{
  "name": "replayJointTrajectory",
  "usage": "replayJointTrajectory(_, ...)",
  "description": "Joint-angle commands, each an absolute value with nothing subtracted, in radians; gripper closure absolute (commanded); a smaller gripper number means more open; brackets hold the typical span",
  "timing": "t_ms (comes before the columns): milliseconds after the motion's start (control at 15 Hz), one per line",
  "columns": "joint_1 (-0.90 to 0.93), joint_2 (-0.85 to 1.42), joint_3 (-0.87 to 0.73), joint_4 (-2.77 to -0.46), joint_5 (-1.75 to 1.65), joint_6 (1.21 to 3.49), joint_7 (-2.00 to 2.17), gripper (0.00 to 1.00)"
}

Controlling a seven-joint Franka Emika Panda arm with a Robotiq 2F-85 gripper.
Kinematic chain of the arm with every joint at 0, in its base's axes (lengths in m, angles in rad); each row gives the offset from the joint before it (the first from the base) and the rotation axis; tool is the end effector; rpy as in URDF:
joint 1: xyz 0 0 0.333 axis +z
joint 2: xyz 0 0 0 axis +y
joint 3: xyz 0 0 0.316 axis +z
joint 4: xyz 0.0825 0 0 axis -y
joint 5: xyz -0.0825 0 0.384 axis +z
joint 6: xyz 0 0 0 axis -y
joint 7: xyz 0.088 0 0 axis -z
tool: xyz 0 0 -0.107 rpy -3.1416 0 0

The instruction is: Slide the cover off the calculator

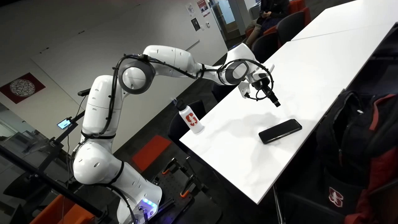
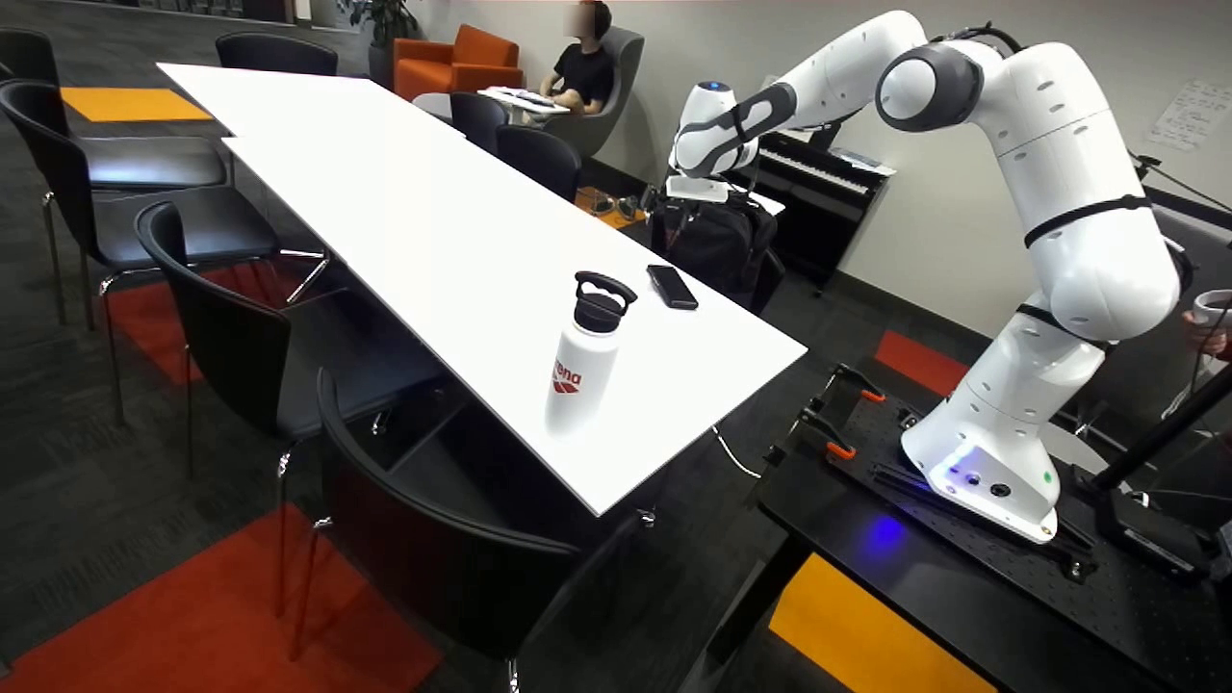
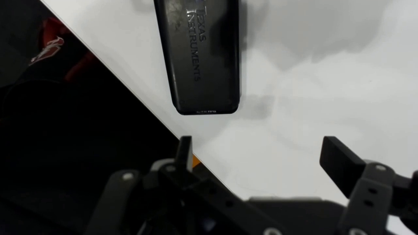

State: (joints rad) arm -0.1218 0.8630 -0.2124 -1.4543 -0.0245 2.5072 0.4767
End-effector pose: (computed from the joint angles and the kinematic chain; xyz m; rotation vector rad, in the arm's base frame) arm 0.7091 -0.2121 0.1972 2.7882 -1.0229 0.3244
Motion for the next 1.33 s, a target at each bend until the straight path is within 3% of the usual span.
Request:
replayJointTrajectory(0,-0.133,0.891,-0.212,-1.441,0.008,2.51,0.439,0.0)
replayJointTrajectory(400,-0.16,0.957,-0.214,-1.417,0.043,2.524,0.447,0.0)
replayJointTrajectory(467,-0.164,0.968,-0.214,-1.41,0.05,2.521,0.451,0.25)
replayJointTrajectory(600,-0.173,0.989,-0.209,-1.396,0.064,2.523,0.444,0.32)
replayJointTrajectory(1133,-0.17,1.09,-0.218,-1.3,0.072,2.511,0.458,0.95)
replayJointTrajectory(1267,-0.172,1.112,-0.217,-1.278,0.073,2.507,0.458,1.0)
